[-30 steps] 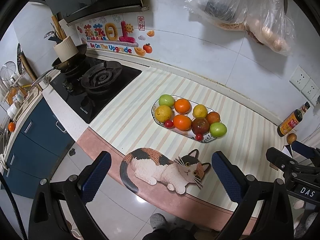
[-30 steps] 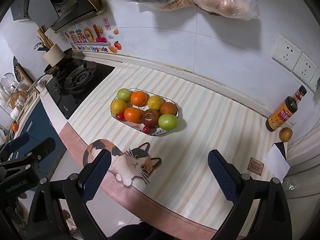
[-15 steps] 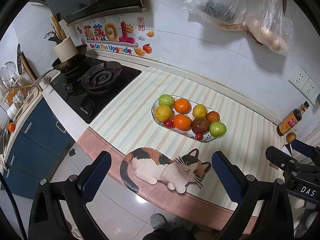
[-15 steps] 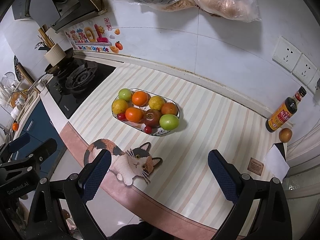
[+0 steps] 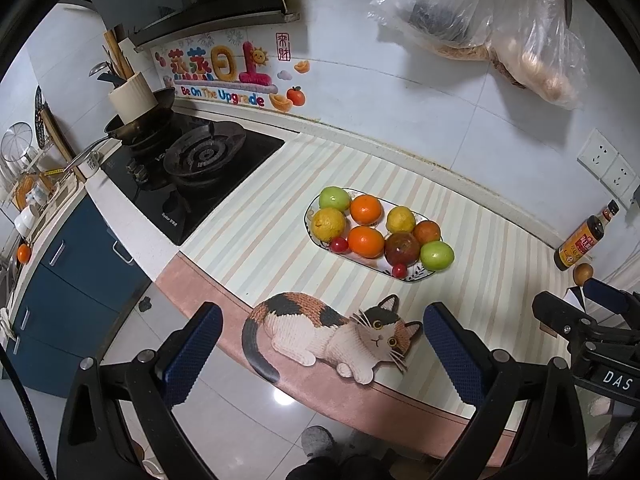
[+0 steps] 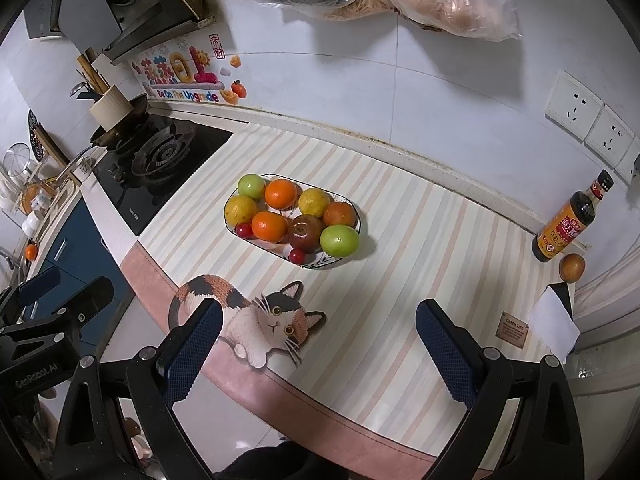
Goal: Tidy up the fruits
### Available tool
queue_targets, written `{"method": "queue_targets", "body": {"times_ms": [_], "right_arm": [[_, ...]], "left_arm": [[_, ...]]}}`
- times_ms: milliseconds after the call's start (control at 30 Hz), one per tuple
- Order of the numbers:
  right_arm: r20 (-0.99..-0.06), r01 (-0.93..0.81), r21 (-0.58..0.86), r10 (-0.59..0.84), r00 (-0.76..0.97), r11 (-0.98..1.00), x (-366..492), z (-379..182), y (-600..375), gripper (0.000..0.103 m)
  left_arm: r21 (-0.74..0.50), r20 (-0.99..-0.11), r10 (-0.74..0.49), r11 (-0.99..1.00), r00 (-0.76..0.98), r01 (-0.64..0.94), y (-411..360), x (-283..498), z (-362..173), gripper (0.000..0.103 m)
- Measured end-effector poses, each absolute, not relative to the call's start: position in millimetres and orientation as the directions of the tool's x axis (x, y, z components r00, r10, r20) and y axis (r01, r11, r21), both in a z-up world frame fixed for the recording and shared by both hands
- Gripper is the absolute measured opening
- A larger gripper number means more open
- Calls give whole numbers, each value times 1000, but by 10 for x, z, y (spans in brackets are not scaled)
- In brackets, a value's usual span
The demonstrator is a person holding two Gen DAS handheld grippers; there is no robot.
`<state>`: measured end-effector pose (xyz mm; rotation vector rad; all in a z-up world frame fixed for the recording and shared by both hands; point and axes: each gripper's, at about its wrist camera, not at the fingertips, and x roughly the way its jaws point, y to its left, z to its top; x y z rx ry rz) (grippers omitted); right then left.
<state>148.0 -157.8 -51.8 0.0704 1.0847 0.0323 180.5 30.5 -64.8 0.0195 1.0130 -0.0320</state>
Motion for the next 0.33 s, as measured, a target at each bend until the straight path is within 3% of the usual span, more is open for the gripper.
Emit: {"method": "queue_targets", "body": {"times_ms": [333], "right_arm": [[-882,9,75,62,466,997,1466,-517,-1581,99]], "left_arm": [[3,-844,-16,999,536,34,293,1778,-635,103]]}}
